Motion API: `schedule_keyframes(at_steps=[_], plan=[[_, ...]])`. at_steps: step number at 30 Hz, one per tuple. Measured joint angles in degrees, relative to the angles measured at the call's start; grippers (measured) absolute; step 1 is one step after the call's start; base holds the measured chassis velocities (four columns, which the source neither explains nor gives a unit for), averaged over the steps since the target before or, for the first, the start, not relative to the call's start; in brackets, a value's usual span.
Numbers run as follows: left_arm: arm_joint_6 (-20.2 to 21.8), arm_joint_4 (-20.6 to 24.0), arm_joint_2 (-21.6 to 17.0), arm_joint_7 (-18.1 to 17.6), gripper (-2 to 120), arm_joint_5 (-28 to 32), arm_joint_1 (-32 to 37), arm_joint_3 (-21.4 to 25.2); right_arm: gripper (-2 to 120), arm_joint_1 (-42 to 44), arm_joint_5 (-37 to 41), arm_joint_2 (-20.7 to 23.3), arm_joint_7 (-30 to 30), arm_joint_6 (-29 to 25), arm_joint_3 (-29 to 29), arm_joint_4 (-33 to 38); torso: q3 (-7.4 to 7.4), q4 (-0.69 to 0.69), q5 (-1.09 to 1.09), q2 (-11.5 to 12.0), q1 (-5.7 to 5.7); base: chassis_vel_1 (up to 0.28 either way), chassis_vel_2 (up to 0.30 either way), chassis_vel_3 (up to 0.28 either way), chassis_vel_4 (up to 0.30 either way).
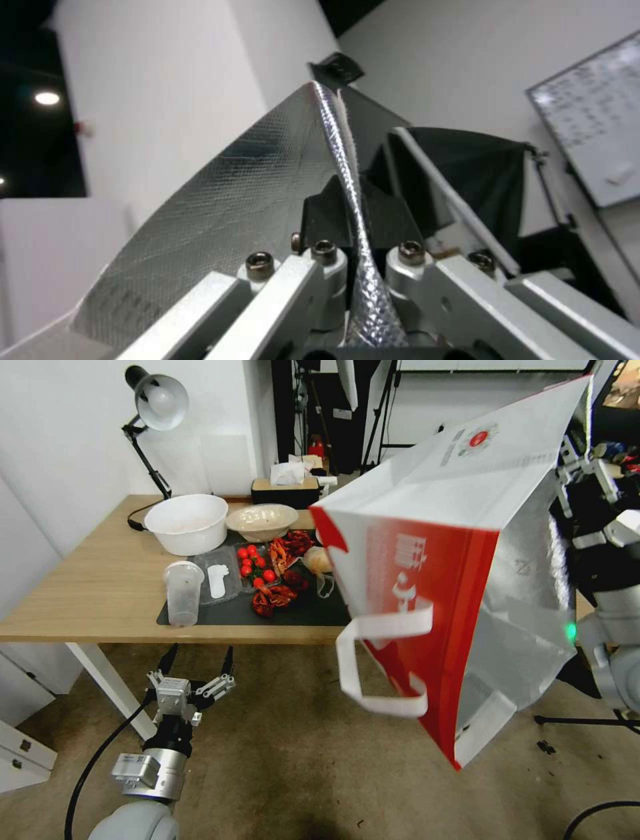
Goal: Pick up the food delivery bag from the floor and place it on the table.
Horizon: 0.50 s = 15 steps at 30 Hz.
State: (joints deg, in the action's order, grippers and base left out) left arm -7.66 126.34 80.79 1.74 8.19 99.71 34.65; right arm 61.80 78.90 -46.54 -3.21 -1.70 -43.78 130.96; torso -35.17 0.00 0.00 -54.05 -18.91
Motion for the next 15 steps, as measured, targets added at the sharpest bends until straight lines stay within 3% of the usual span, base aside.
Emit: schedule_keyframes(at_steps=[6,15], plan=[[0.0,0.01,0.65,0.01,100,-0.57,0.12,-0.18,0,-3.18,-0.06,0.97,-8.71,4.71,1.53,-1.89,0.01,0.0,0.0,0.01,0.01,0.0,0.0,0.0,0.0],[0.01,-0.01,1.57,0.06,100,-1.41,0.15,-0.61,0,-7.4,0.05,1.36,-16.08,6.94,3.17,-5.63,0.02,0.0,0.0,0.02,0.01,0.0,0.0,0.0,0.0]])
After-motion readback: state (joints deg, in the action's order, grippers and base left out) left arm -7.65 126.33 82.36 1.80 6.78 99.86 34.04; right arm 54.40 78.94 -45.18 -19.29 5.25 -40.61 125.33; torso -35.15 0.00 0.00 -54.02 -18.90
